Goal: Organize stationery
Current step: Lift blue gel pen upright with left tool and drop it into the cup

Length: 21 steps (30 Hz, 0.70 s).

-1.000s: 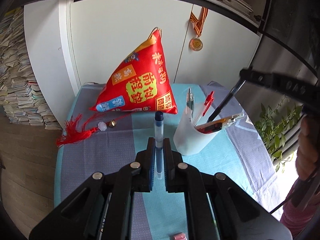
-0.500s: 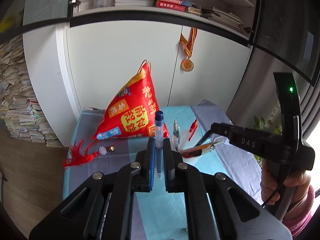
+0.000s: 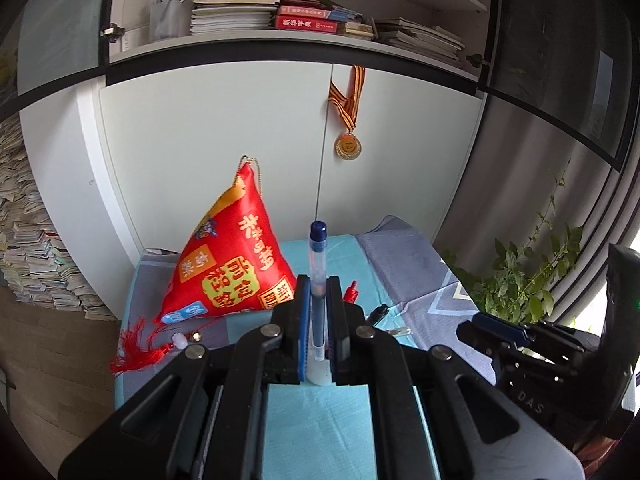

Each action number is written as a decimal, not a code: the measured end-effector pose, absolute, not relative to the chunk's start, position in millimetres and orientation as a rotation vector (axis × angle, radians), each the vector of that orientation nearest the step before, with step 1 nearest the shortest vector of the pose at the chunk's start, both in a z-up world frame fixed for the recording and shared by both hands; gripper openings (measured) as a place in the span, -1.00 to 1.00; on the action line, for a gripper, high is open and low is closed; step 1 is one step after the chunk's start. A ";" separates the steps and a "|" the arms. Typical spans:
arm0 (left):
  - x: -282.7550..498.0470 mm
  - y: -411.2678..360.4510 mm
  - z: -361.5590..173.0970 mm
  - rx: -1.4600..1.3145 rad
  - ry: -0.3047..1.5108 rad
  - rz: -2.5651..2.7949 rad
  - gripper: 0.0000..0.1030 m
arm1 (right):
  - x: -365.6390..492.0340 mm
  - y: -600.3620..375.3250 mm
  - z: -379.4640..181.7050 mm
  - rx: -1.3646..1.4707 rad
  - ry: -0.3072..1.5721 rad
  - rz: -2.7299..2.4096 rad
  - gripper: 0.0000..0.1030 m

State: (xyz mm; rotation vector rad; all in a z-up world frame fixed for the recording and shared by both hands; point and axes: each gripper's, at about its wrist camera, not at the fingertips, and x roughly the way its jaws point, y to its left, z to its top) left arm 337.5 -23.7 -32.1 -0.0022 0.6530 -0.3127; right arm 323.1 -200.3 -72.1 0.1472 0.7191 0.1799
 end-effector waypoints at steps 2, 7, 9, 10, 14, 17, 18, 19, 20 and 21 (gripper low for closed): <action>340.7 -28.1 -35.5 -0.001 0.663 -0.317 -0.89 | 319.2 -206.7 -74.1 0.150 0.722 0.166 -0.65; 349.2 -36.5 -50.0 0.008 0.690 -0.310 -0.89 | 313.1 -220.2 -77.4 0.168 0.722 0.140 -0.65; 353.3 -37.7 -56.0 0.005 0.710 -0.307 -0.89 | 311.7 -221.7 -78.5 0.167 0.723 0.135 -0.64; 354.9 -38.0 -58.1 0.006 0.716 -0.306 -0.89 | 311.5 -222.5 -79.2 0.168 0.724 0.134 -0.64; 357.7 -40.6 -70.6 0.017 0.757 -0.305 -0.89 | 311.0 -222.2 -82.5 0.167 0.733 0.141 -0.65; 358.7 -43.2 -80.4 0.030 0.787 -0.305 -0.89 | 310.6 -218.7 -84.8 0.157 0.739 0.149 -0.65; 358.9 -44.3 -83.2 0.036 0.797 -0.305 -0.88 | 310.3 -217.5 -85.7 0.156 0.742 0.153 -0.65; 358.5 -45.3 -85.8 0.040 0.805 -0.304 -0.88 | 310.4 -216.2 -86.4 0.154 0.745 0.157 -0.65; 358.7 -46.1 -88.2 0.044 0.812 -0.305 -0.88 | 310.3 -215.0 -87.2 0.151 0.747 0.159 -0.65; 358.7 -47.1 -90.6 0.048 0.819 -0.305 -0.88 | 310.2 -213.8 -87.7 0.149 0.749 0.161 -0.65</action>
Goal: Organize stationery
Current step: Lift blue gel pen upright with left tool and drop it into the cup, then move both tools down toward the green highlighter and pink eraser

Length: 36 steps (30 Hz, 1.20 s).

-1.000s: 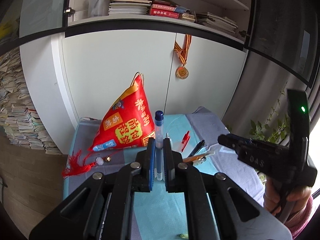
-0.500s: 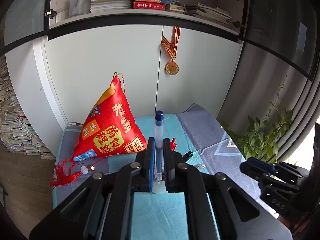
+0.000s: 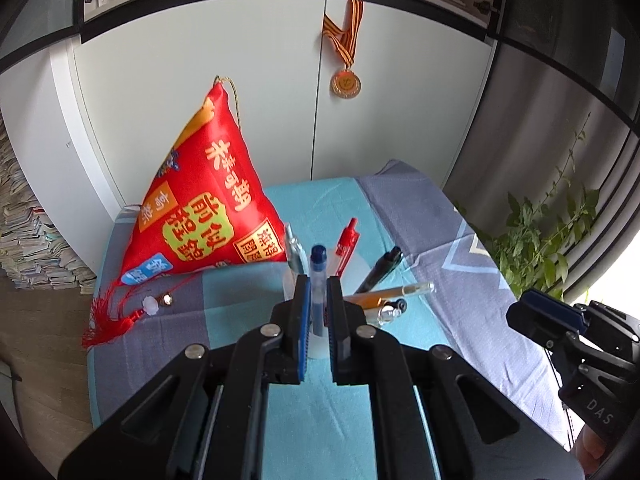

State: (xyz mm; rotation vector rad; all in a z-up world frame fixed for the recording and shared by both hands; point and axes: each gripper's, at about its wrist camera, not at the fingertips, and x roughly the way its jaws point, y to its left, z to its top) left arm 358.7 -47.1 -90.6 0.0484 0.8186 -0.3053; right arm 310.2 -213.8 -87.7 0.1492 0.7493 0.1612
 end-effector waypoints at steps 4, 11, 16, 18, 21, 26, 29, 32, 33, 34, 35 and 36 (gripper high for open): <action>356.6 -44.9 -97.7 0.043 0.835 -0.304 -0.87 | 306.6 -211.4 -88.8 0.142 0.749 0.167 -0.65; 338.9 -26.3 -96.3 0.014 0.833 -0.286 -0.85 | 295.8 -202.9 -94.0 0.080 0.757 0.206 -0.65; 317.4 -8.0 -99.9 0.001 0.842 -0.253 -0.74 | 285.2 -189.1 -103.2 0.011 0.781 0.290 -0.64; 309.3 -4.6 -103.5 0.004 0.847 -0.247 -0.72 | 279.9 -181.0 -108.2 -0.030 0.793 0.318 -0.64; 297.6 -1.4 -110.0 0.007 0.861 -0.247 -0.69 | 273.0 -169.8 -116.1 -0.084 0.811 0.340 -0.64; 283.4 -1.0 -118.6 0.021 0.875 -0.241 -0.56 | 262.1 -160.9 -123.8 -0.110 0.833 0.367 -0.64; 274.0 -0.9 -122.2 0.027 0.879 -0.241 -0.48 | 255.3 -161.3 -124.9 -0.114 0.837 0.374 -0.64; 263.2 -1.0 -126.3 0.039 0.883 -0.238 -0.40 | 248.0 -161.7 -127.1 -0.122 0.842 0.381 -0.64; 259.7 -0.6 -128.1 0.041 0.886 -0.236 -0.39 | 245.8 -161.3 -128.9 -0.126 0.848 0.386 -0.64; 256.2 0.1 -130.3 0.042 0.891 -0.234 -0.37 | 243.3 -160.8 -130.9 -0.130 0.853 0.395 -0.64; 252.3 1.2 -133.0 0.043 0.897 -0.234 -0.37 | 241.6 -160.1 -132.5 -0.135 0.858 0.402 -0.64; 248.5 2.4 -136.3 0.043 0.905 -0.233 -0.36 | 238.6 -158.4 -135.9 -0.146 0.867 0.414 -0.64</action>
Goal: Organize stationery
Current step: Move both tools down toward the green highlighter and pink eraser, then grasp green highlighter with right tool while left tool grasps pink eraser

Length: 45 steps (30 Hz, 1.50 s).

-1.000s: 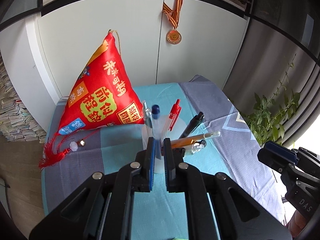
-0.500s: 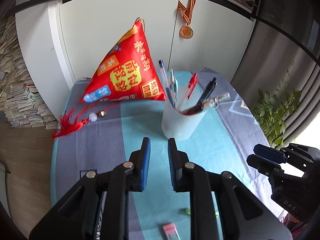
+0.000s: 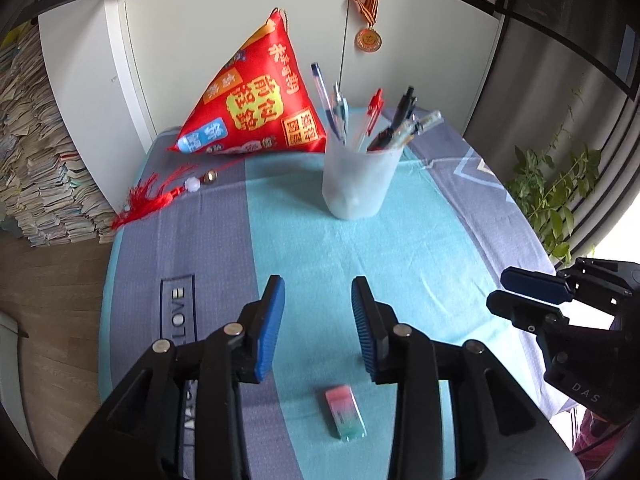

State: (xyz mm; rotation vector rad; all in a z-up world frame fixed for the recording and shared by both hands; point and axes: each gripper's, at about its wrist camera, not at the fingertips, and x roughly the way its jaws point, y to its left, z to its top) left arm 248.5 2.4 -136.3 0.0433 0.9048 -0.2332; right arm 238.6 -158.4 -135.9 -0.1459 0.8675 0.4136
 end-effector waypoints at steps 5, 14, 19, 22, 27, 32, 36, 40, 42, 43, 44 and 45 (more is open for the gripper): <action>225.7 5.3 -160.3 0.058 0.965 -0.233 -0.36 | 226.9 -149.4 -156.3 -0.196 0.910 0.473 -0.42; 192.7 -1.2 -189.2 0.087 1.040 -0.260 -0.36 | 214.7 -139.9 -180.1 -0.204 0.969 0.528 -0.37; 189.1 -6.9 -196.0 0.092 1.061 -0.286 -0.36 | 209.9 -134.1 -188.9 -0.199 0.977 0.570 -0.37; 189.3 -10.1 -202.3 0.088 1.084 -0.300 -0.36 | 212.2 -131.9 -194.6 -0.184 0.979 0.575 -0.37; 192.3 -11.0 -209.6 0.083 1.104 -0.299 -0.37 | 219.1 -130.4 -202.6 -0.181 0.977 0.543 -0.37; 194.0 -11.0 -211.7 0.094 1.096 -0.292 -0.41 | 221.9 -127.1 -209.5 -0.213 0.988 0.537 -0.43; 193.9 -10.7 -212.0 0.110 1.083 -0.282 -0.52 | 219.3 -126.1 -210.5 -0.258 0.966 0.510 -0.73; 196.9 -3.7 -210.0 0.091 1.078 -0.274 -0.64 | 210.5 -133.2 -203.0 -0.246 0.921 0.525 -0.74; 198.0 1.6 -205.5 0.084 1.059 -0.258 -0.65 | 206.5 -137.9 -195.6 -0.230 0.892 0.530 -0.74; 198.6 3.7 -202.5 0.081 1.048 -0.253 -0.65 | 204.1 -140.2 -191.3 -0.220 0.877 0.536 -0.74; 199.0 5.7 -199.7 0.077 1.039 -0.251 -0.65 | 202.2 -141.6 -187.7 -0.211 0.864 0.540 -0.75; 199.1 7.6 -196.8 0.074 1.029 -0.248 -0.65 | 200.4 -143.2 -183.7 -0.200 0.850 0.544 -0.76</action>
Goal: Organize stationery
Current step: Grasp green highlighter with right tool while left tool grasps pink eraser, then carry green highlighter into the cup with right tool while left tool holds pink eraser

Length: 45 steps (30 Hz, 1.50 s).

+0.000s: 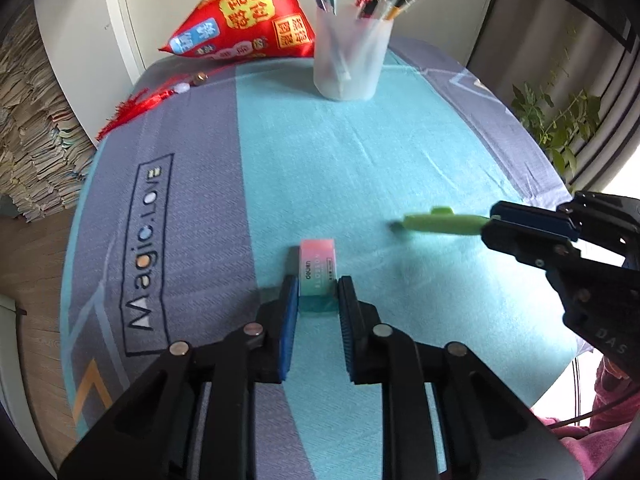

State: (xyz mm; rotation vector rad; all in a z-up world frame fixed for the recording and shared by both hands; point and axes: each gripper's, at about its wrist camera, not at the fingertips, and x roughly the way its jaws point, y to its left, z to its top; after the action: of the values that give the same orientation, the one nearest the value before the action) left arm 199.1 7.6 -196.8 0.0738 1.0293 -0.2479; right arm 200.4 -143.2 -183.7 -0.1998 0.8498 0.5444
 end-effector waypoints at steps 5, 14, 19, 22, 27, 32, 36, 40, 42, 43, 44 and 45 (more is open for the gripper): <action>198.4 13.6 -184.3 0.057 0.984 -0.240 -0.64 | 195.2 -143.8 -172.0 -0.175 0.804 0.551 -0.80; 198.8 16.5 -172.6 0.046 0.942 -0.239 -0.65 | 193.6 -148.3 -166.7 -0.132 0.788 0.546 -0.80; 198.6 15.1 -169.3 0.052 0.929 -0.249 -0.64 | 191.5 -152.0 -159.5 -0.117 0.770 0.542 -0.80; 198.6 13.8 -169.8 0.051 0.929 -0.257 -0.64 | 191.6 -153.7 -157.9 -0.114 0.767 0.532 -0.80; 198.2 13.5 -168.9 0.051 0.927 -0.259 -0.64 | 192.1 -154.0 -152.8 -0.114 0.757 0.523 -0.80; 201.2 12.8 -160.6 0.049 0.906 -0.260 -0.65 | 195.3 -155.0 -136.9 -0.116 0.716 0.515 -0.80; 206.4 10.6 -148.6 0.049 0.876 -0.265 -0.65 | 204.4 -158.9 -112.6 -0.092 0.664 0.508 -0.80; 213.0 7.0 -135.1 0.053 0.837 -0.277 -0.65 | 215.9 -158.4 -88.4 -0.085 0.615 0.485 -0.80; 217.0 4.4 -128.2 0.058 0.816 -0.280 -0.65 | 223.4 -157.4 -80.1 -0.081 0.602 0.478 -0.80; 218.5 4.0 -126.5 0.058 0.812 -0.282 -0.65 | 228.5 -156.8 -75.3 -0.078 0.597 0.472 -0.80; 221.6 3.3 -123.6 0.056 0.805 -0.284 -0.64 | 234.1 -156.3 -71.1 -0.073 0.595 0.469 -0.80; 223.8 3.5 -122.0 0.052 0.801 -0.285 -0.64 | 238.9 -155.8 -67.0 -0.066 0.592 0.464 -0.80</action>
State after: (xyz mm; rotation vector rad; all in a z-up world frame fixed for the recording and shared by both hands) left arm 223.8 3.5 -122.0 0.0524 0.8013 -0.2850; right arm 238.9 -155.8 -67.0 -0.0665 0.5920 0.4644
